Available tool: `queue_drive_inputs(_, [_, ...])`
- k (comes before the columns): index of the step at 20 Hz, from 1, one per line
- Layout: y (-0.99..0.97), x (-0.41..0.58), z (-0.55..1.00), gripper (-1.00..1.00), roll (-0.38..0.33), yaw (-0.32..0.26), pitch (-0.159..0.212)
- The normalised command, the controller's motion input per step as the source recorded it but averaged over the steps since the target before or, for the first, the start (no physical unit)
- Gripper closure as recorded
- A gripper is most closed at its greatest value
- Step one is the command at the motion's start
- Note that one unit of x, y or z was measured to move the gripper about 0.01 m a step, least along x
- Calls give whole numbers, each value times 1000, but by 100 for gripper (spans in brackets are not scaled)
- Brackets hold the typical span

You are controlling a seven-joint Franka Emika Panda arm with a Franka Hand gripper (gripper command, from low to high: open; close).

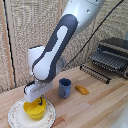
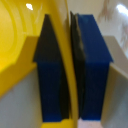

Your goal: Notice the yellow vessel located before you. Bring your fastener close to the yellow vessel and smoothly hold it. Transfer the yellow vessel above the white plating and let go of your hold on it, then set the vessel on the plating.

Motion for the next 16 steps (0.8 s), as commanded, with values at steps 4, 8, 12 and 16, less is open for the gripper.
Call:
queue_drive_inputs(4, [1, 341, -42, -100, 28, -3, 0])
queue_drive_inputs(8, [11, 101, 152, -100, 0, -19, 7])
queue_drive_inputs(12, [-104, 59, 463, -100, 15, -14, 21])
queue_drive_inputs(16, [-227, 3, 772, -100, 29, -28, 51])
